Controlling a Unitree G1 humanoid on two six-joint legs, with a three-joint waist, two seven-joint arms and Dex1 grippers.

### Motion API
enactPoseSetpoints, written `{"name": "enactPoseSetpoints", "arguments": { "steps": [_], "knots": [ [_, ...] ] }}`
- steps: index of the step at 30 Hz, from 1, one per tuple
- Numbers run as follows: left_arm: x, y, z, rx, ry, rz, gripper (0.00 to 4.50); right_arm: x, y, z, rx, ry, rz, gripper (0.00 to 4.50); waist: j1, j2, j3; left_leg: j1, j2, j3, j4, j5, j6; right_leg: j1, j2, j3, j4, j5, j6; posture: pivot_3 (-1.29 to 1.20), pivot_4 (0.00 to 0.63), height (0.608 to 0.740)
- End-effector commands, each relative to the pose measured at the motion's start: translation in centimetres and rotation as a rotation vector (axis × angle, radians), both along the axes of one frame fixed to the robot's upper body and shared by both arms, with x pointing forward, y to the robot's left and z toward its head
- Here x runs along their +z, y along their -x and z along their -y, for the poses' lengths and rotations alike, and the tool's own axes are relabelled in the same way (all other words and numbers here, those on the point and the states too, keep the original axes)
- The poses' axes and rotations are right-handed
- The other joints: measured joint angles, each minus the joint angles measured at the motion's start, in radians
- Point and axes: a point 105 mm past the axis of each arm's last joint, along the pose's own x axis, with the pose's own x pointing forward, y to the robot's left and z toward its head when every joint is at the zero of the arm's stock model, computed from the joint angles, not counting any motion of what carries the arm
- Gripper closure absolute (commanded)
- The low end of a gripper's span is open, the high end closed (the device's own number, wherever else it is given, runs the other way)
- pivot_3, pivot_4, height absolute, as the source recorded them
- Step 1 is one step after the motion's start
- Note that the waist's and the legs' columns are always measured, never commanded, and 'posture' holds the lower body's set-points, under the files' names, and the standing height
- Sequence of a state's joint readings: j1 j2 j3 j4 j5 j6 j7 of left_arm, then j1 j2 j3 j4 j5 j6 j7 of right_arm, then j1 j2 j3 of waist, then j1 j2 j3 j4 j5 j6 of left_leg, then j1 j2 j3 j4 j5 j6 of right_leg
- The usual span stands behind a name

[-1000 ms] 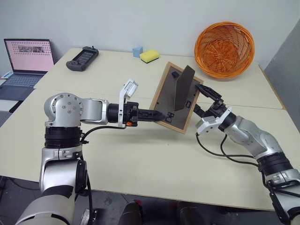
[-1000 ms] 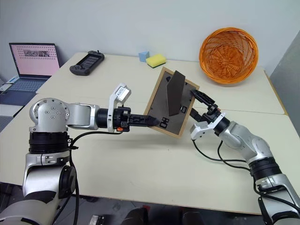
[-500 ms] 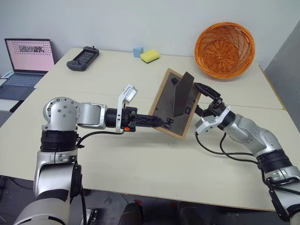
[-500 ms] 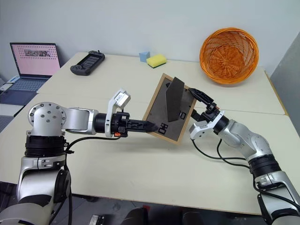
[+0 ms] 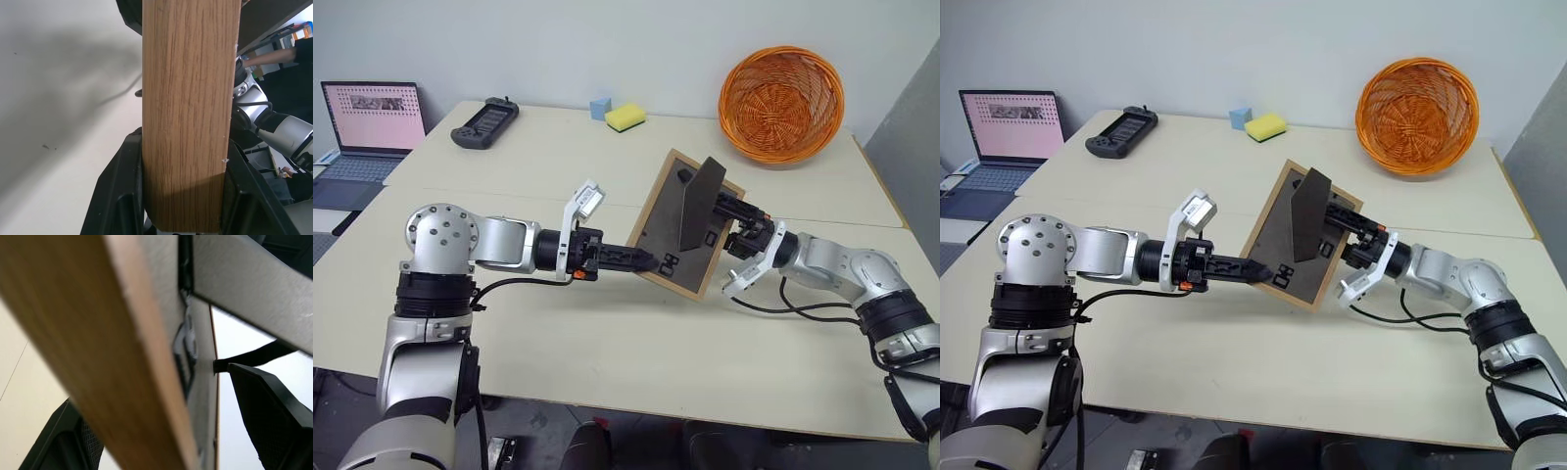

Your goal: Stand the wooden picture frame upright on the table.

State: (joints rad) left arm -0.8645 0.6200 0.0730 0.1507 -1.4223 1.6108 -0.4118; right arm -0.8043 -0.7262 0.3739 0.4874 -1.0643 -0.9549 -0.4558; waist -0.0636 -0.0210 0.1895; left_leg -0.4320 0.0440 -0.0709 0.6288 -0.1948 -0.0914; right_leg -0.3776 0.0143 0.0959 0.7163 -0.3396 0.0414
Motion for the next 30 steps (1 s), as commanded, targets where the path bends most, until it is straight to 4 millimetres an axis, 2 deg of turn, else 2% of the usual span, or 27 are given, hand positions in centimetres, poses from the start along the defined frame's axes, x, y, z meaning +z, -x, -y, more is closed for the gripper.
{"name": "enactPoseSetpoints", "arguments": {
  "steps": [1,7,14,15,16,22,26,30],
  "knots": [
    [1.0,0.8,-0.1,-0.033,0.028,0.028,3.19,1.7,-0.8,0.6,-0.011,-0.023,0.056,0.66,-0.001,0.000,0.000,0.000,0.000,0.000,0.000,0.000,0.000,0.000,0.000,0.000,0.000,0.000,0.000,0.00,0.150,0.740],
    [1.0,0.9,-0.2,-0.028,0.028,0.027,3.19,1.7,-1.7,1.6,-0.044,-0.006,0.072,0.66,0.000,0.000,0.000,0.000,-0.001,-0.001,0.000,0.000,0.000,0.000,0.000,0.000,0.000,0.000,0.000,0.00,0.150,0.740],
    [1.2,0.8,-0.1,-0.022,0.031,0.030,3.19,2.0,-1.2,1.7,-0.016,-0.009,0.088,0.66,-0.001,0.000,0.000,0.000,-0.001,-0.001,0.000,0.000,0.000,0.000,0.000,0.000,0.000,0.000,0.000,0.00,0.150,0.740],
    [1.1,0.8,-0.1,-0.022,0.031,0.029,3.19,1.9,-1.1,1.7,-0.015,-0.008,0.088,1.03,-0.001,0.000,0.000,0.000,-0.001,-0.001,0.000,0.000,0.000,0.000,0.000,0.000,0.000,0.000,0.000,0.00,0.150,0.740],
    [1.1,0.8,-0.1,-0.021,0.031,0.029,3.19,1.8,-1.0,1.7,-0.012,-0.009,0.087,1.13,-0.001,0.000,0.000,0.000,-0.001,0.000,0.000,0.000,0.000,0.000,0.000,0.000,0.000,0.000,0.000,0.00,0.150,0.740],
    [1.1,0.7,-0.1,-0.021,0.037,0.020,3.19,2.2,-0.4,2.0,0.009,-0.022,0.100,2.50,0.000,0.000,0.000,0.000,-0.001,-0.001,0.000,0.000,0.000,0.000,0.000,0.000,0.001,0.000,0.000,0.00,0.150,0.740],
    [1.2,0.6,-0.2,-0.022,0.044,0.009,3.19,2.6,0.2,2.1,0.025,-0.034,0.107,2.87,0.000,0.000,0.000,0.000,-0.001,-0.001,0.000,0.000,0.000,0.000,0.000,0.000,0.001,0.000,0.000,0.00,0.150,0.740],
    [1.2,0.7,-0.3,-0.022,0.051,-0.001,3.19,2.7,0.9,2.1,0.046,-0.034,0.108,3.05,0.000,0.000,0.000,0.000,-0.001,-0.001,0.000,0.000,0.000,0.000,0.000,0.000,0.001,0.000,0.000,0.00,0.150,0.740]
  ]
}}
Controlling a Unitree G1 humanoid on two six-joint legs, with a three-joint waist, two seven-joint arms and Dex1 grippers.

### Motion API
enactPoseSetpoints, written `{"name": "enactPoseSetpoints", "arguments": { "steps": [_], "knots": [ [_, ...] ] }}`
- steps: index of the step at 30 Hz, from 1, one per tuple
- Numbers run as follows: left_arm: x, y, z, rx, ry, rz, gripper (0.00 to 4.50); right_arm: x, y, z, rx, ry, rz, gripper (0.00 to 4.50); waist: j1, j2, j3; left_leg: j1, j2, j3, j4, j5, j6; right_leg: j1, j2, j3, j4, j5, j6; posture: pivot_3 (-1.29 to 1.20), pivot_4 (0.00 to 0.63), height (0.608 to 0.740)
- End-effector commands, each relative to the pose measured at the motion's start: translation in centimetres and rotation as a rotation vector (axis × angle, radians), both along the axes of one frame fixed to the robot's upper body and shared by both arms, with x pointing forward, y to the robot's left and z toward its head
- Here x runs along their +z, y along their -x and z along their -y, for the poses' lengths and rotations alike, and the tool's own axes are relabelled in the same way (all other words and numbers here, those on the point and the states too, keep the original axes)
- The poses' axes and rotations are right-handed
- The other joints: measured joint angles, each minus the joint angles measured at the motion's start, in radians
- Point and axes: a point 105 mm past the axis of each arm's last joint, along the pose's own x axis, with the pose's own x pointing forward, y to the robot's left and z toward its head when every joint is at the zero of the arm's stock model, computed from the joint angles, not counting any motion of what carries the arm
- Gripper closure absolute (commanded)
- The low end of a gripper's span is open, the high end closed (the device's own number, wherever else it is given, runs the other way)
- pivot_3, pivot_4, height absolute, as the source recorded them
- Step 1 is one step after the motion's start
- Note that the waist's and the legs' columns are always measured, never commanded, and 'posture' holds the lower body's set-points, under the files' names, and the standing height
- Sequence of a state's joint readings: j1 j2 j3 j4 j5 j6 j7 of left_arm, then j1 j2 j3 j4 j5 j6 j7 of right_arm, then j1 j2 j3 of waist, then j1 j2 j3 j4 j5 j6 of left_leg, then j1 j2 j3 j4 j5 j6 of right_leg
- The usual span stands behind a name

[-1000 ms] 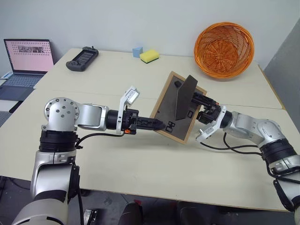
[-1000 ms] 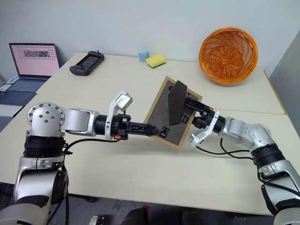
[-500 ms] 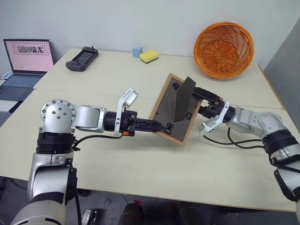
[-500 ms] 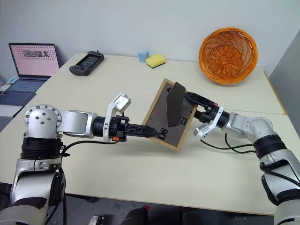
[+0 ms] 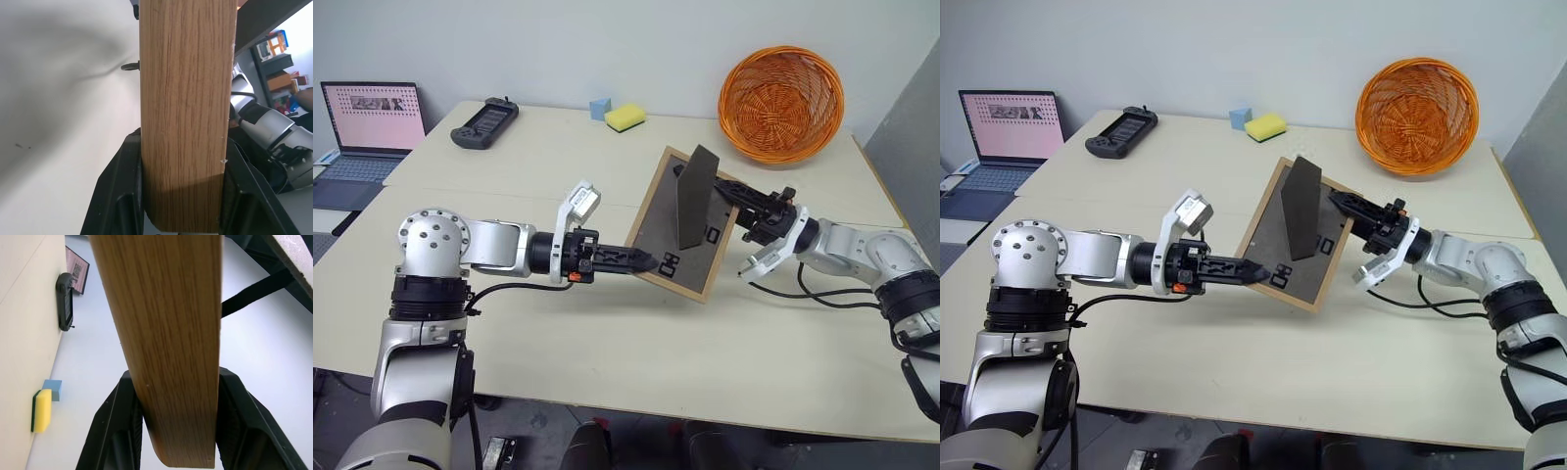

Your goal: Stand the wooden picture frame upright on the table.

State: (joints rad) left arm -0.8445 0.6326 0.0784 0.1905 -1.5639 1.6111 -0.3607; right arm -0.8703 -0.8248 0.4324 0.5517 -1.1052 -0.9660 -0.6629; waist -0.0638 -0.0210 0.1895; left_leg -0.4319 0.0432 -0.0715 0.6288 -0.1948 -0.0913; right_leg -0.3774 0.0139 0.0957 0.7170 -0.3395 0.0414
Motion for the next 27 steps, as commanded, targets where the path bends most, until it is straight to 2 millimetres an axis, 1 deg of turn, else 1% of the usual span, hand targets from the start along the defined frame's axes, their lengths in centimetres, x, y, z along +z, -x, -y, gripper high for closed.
{"name": "enactPoseSetpoints", "arguments": {
  "steps": [1,5,11,18,27],
  "knots": [
    [0.89,0.05,-0.13,0.006,-0.023,0.051,3.19,0.67,1.09,-0.21,0.043,-0.003,0.011,3.06,0.000,0.000,0.000,0.000,0.000,0.000,0.000,0.000,0.000,0.000,0.000,0.000,0.000,0.000,0.000,0.00,0.150,0.740],
    [0.86,0.15,-0.01,0.002,-0.025,0.054,3.19,0.67,0.95,-0.22,0.027,-0.010,0.012,3.06,-0.001,0.000,0.000,0.000,0.000,0.000,0.000,0.000,0.000,0.000,0.000,0.000,0.000,0.000,0.000,0.00,0.150,0.740],
    [0.84,-0.06,0.04,0.010,-0.034,0.057,3.19,0.82,0.91,-0.76,0.032,-0.020,0.014,3.06,-0.001,0.000,0.000,0.000,0.000,0.000,0.000,0.000,0.000,0.000,0.000,0.000,0.000,0.000,0.000,0.00,0.150,0.740],
    [0.94,-0.17,0.08,0.015,-0.032,0.059,3.19,0.51,1.05,-0.94,0.044,-0.012,0.003,3.08,-0.001,0.000,0.000,0.000,0.000,0.000,0.000,0.000,0.000,0.000,0.000,0.000,0.000,0.000,0.000,0.00,0.150,0.740],
    [1.03,-0.46,0.11,0.033,-0.027,0.066,3.19,0.84,0.87,-1.19,0.041,-0.020,0.002,3.08,-0.001,0.000,0.000,0.000,0.000,0.000,0.000,0.000,0.000,0.000,0.000,0.000,0.000,0.000,0.000,0.00,0.150,0.740]
  ]
}}
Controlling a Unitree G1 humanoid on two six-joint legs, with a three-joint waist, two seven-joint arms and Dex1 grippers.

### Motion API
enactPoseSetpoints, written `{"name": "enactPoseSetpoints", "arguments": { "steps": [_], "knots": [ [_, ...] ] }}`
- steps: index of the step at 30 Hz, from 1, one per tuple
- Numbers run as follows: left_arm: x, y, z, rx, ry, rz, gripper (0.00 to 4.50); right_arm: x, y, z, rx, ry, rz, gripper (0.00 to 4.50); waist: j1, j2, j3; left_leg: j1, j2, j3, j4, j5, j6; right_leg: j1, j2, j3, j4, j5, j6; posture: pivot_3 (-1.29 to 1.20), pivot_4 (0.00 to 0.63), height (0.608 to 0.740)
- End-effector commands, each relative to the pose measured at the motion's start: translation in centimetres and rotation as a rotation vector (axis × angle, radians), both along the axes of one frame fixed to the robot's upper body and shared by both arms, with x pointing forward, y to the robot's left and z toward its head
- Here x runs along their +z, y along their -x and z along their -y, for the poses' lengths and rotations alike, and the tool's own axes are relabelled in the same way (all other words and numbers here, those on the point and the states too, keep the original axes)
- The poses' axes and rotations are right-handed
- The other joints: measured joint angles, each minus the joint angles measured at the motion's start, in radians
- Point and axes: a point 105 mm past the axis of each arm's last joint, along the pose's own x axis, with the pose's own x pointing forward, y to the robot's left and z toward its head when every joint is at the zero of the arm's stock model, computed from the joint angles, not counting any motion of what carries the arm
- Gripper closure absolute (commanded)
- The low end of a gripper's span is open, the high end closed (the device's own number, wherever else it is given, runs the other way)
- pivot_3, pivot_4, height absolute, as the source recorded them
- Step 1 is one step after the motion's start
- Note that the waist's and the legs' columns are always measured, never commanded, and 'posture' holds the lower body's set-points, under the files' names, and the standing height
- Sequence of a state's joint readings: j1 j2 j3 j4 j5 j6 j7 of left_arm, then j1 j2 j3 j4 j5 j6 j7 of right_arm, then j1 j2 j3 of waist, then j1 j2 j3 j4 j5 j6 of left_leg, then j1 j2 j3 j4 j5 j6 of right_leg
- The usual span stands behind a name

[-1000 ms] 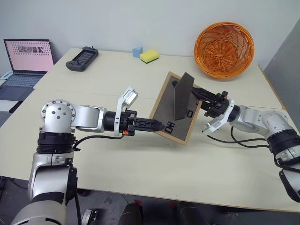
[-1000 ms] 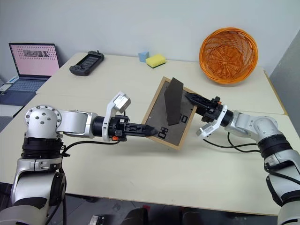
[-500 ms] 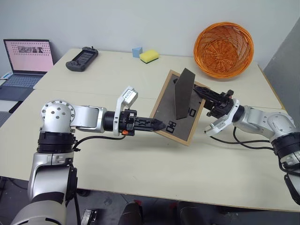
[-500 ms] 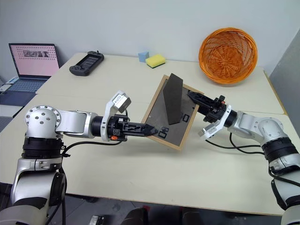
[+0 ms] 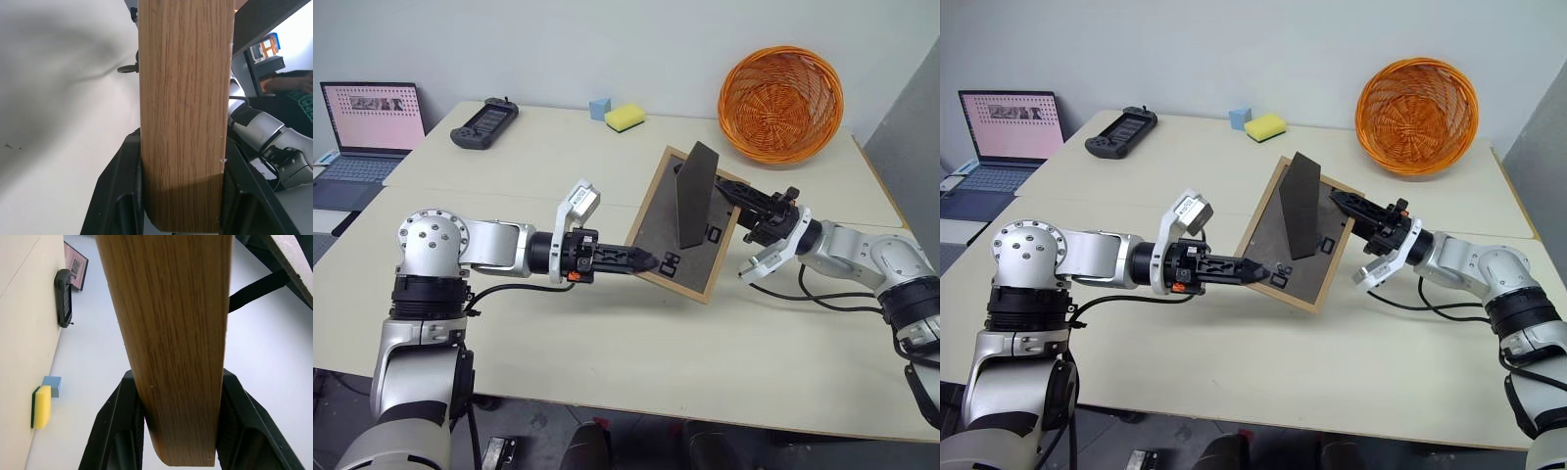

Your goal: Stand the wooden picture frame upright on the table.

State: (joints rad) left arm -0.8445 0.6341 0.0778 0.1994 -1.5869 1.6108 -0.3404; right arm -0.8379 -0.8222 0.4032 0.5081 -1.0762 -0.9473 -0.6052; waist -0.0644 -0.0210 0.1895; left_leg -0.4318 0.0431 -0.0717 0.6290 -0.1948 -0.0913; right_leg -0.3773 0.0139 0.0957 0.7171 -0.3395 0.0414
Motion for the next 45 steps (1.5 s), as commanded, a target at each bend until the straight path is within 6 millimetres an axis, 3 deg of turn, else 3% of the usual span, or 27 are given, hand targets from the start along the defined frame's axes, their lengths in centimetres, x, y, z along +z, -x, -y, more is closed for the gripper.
{"name": "enactPoseSetpoints", "arguments": {
  "steps": [1,7,9,21,25,30,34,38,45],
  "knots": [
    [1.0,-0.5,0.1,0.031,-0.030,0.073,3.19,0.8,0.7,-1.1,0.059,-0.018,0.008,3.08,0.000,0.000,0.000,0.000,0.000,0.000,0.000,0.000,0.000,0.000,0.000,0.000,0.000,0.000,0.000,0.00,0.150,0.740],
    [1.0,-0.5,0.0,0.037,-0.040,0.073,3.19,0.8,0.7,-1.2,0.059,-0.019,0.004,3.08,0.000,0.000,0.000,0.000,0.000,0.000,0.000,0.000,0.000,0.000,0.000,0.000,0.000,0.000,0.000,0.00,0.150,0.740],
    [1.0,-0.5,0.0,0.037,-0.040,0.077,2.50,0.7,0.7,-1.2,0.057,-0.019,0.000,3.08,0.000,0.000,0.000,0.000,0.000,0.000,0.000,0.000,0.000,0.000,0.000,0.000,0.000,0.000,0.000,0.00,0.150,0.740],
    [1.3,-0.7,-0.2,0.060,-0.041,0.107,0.11,0.4,0.6,-1.1,0.053,-0.012,-0.014,3.08,-0.001,0.000,0.000,0.000,0.000,0.000,0.000,0.000,0.000,0.001,0.000,0.000,0.000,0.000,0.000,0.00,0.150,0.740],
    [1.7,-0.9,-1.0,0.117,-0.043,0.194,0.11,0.4,0.6,-1.0,0.047,-0.014,-0.016,3.08,-0.002,0.000,0.000,0.000,0.000,0.000,0.000,0.000,0.000,0.001,0.000,0.000,0.000,0.000,0.000,0.00,0.150,0.740],
    [4.4,-1.5,-3.8,0.302,0.023,0.561,0.11,0.9,-0.1,-0.3,0.011,-0.077,-0.059,3.08,-0.008,0.000,0.000,0.000,0.001,0.001,0.000,0.000,0.000,0.001,0.000,0.000,0.000,0.000,0.000,0.00,0.150,0.740],
    [4.6,-0.8,-4.7,0.334,-0.043,0.777,0.11,1.3,-1.3,0.2,-0.030,-0.148,-0.127,3.08,-0.009,0.000,0.000,0.000,0.001,0.001,0.000,0.000,0.000,0.001,0.000,0.000,-0.001,0.000,0.000,0.00,0.150,0.740],
    [3.8,0.5,-4.3,0.320,-0.143,0.936,0.11,1.5,-3.5,0.4,-0.089,-0.276,-0.292,3.08,-0.018,0.000,0.000,0.001,0.001,0.002,0.000,0.000,0.000,0.003,0.000,0.001,-0.002,0.000,0.000,0.00,0.150,0.740],
    [3.1,1.3,-4.3,0.407,-0.148,0.960,0.11,1.8,-6.4,-1.6,-0.067,-0.582,-0.701,3.08,-0.022,0.000,0.000,0.003,0.003,0.002,0.000,-0.001,0.002,0.005,0.000,0.000,-0.002,0.000,0.000,0.00,0.150,0.740]
  ]
}}
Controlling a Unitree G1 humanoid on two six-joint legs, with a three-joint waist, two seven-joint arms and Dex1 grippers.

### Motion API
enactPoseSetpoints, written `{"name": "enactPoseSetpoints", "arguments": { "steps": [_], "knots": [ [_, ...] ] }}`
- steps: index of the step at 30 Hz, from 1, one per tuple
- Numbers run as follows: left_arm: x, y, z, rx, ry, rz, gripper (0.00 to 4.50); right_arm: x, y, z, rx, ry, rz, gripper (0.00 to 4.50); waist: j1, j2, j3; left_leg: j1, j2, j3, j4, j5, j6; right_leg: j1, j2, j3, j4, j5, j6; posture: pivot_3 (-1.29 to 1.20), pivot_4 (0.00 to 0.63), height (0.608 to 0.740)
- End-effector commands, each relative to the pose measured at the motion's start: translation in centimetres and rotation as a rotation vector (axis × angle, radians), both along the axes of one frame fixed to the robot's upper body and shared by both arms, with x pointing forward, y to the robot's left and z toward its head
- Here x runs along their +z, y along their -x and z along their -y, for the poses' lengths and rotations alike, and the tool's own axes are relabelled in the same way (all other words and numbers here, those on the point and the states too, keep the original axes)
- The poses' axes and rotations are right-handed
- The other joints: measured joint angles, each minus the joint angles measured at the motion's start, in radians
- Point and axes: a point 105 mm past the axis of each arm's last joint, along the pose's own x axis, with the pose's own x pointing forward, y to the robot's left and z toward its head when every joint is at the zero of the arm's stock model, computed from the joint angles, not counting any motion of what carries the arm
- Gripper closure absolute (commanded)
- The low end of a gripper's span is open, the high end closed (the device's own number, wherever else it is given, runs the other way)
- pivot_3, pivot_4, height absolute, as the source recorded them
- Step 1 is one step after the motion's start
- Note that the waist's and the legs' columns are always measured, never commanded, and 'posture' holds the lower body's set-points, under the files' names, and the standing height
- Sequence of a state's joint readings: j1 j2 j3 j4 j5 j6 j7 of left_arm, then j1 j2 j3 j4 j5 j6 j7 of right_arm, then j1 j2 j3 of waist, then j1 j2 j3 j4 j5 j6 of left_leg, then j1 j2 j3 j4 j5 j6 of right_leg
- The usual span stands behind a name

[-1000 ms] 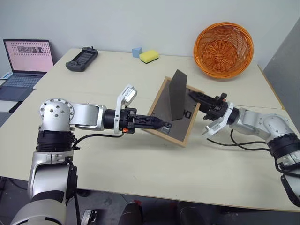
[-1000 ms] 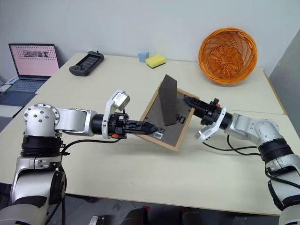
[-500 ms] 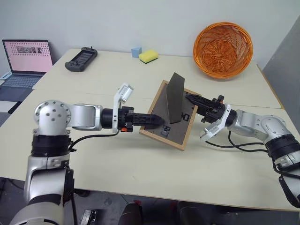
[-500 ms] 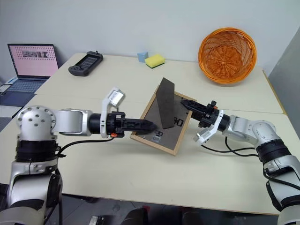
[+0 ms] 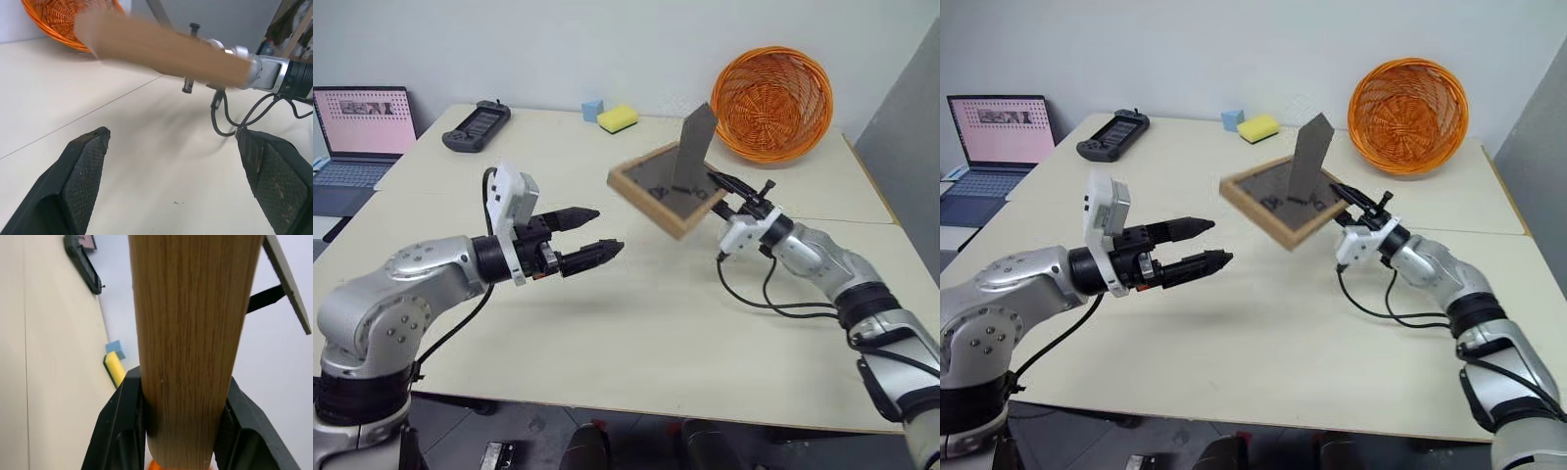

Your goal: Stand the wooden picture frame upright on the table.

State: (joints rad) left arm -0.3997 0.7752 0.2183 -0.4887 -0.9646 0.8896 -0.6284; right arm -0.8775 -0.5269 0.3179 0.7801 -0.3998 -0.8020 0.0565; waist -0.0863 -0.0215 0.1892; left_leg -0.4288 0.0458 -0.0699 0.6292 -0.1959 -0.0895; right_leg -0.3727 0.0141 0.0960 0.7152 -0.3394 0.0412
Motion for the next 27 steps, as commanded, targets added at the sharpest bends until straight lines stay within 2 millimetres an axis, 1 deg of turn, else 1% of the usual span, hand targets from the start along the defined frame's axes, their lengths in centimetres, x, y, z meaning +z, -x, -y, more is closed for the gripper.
{"name": "enactPoseSetpoints", "arguments": {
  "steps": [1,2,5,7,10,12,14,17,20,22,27],
  "knots": [
    [1.2,0.4,-0.2,0.046,0.023,0.069,0.11,3.2,-0.9,-0.2,0.023,-0.220,-0.105,3.08,0.001,0.000,0.000,0.000,0.000,0.000,0.000,-0.001,0.001,0.000,0.000,0.000,0.000,0.000,0.000,0.00,0.150,0.740],
    [1.2,0.4,-0.2,0.051,0.027,0.069,0.11,3.1,-1.0,-0.4,0.030,-0.239,-0.144,3.08,0.002,0.000,0.000,0.000,0.000,-0.001,0.000,-0.001,0.002,0.000,0.000,-0.001,0.000,0.000,0.000,0.00,0.150,0.740],
    [1.1,0.6,-0.6,0.080,0.025,0.080,0.11,2.1,-1.8,-1.5,0.058,-0.375,-0.336,3.08,0.004,0.000,0.000,0.000,-0.001,-0.001,0.000,-0.001,0.002,0.000,0.000,-0.001,0.000,0.000,0.000,0.00,0.150,0.740],
    [1.0,0.5,-0.8,0.099,0.014,0.088,0.11,1.6,-2.0,-1.8,0.075,-0.425,-0.423,3.08,0.004,0.000,0.000,0.000,0.000,-0.002,0.000,-0.001,0.002,0.000,0.000,-0.001,0.001,0.000,0.000,0.00,0.150,0.740],
    [0.9,0.5,-1.3,0.122,0.014,0.089,0.11,-0.5,-1.7,-2.4,0.124,-0.467,-0.607,3.08,0.005,0.000,0.000,0.000,-0.001,-0.002,-0.001,-0.001,0.002,0.000,0.000,-0.001,0.001,0.000,0.000,0.00,0.150,0.740],
    [0.8,0.4,-1.5,0.128,0.010,0.088,0.11,-1.9,-1.5,-2.4,0.151,-0.506,-0.731,3.08,0.006,0.000,0.000,0.000,-0.001,-0.002,-0.001,-0.001,0.002,0.000,0.000,-0.002,0.000,0.000,0.000,0.00,0.150,0.740],
    [0.8,0.4,-1.5,0.128,0.007,0.089,0.11,-2.4,-1.3,-2.2,0.161,-0.529,-0.786,3.08,0.006,0.000,0.000,0.000,-0.001,-0.002,-0.001,-0.001,0.002,0.000,0.000,-0.002,0.000,0.000,0.000,0.00,0.150,0.740],
    [1.0,0.1,-1.8,0.130,0.009,0.089,0.11,-3.9,-0.3,-1.8,0.217,-0.559,-0.918,3.08,0.006,0.000,0.000,0.000,-0.001,-0.002,-0.001,-0.001,0.002,0.000,0.000,-0.002,0.000,0.000,0.000,0.00,0.150,0.740],
    [1.1,-0.1,-1.8,0.119,0.017,0.083,0.11,-4.8,0.5,-1.8,0.247,-0.567,-0.988,3.08,0.006,0.000,0.000,0.000,-0.001,-0.002,-0.001,-0.001,0.002,0.000,0.000,-0.002,0.000,0.000,0.000,0.00,0.150,0.740],
    [1.0,-0.2,-1.7,0.107,0.016,0.079,0.11,-4.8,1.2,-2.4,0.295,-0.568,-1.008,3.08,0.005,0.000,0.000,0.000,0.000,-0.002,-0.001,-0.001,0.002,-0.001,0.001,-0.002,0.000,0.000,0.000,0.00,0.150,0.740],
    [0.8,-0.1,-1.5,0.082,0.012,0.065,0.11,-5.1,3.3,-4.9,0.458,-0.549,-1.078,3.08,0.003,0.000,0.000,0.000,0.000,-0.001,-0.001,-0.001,0.002,-0.001,0.002,-0.002,0.000,0.000,0.000,0.00,0.150,0.740]
  ]
}}
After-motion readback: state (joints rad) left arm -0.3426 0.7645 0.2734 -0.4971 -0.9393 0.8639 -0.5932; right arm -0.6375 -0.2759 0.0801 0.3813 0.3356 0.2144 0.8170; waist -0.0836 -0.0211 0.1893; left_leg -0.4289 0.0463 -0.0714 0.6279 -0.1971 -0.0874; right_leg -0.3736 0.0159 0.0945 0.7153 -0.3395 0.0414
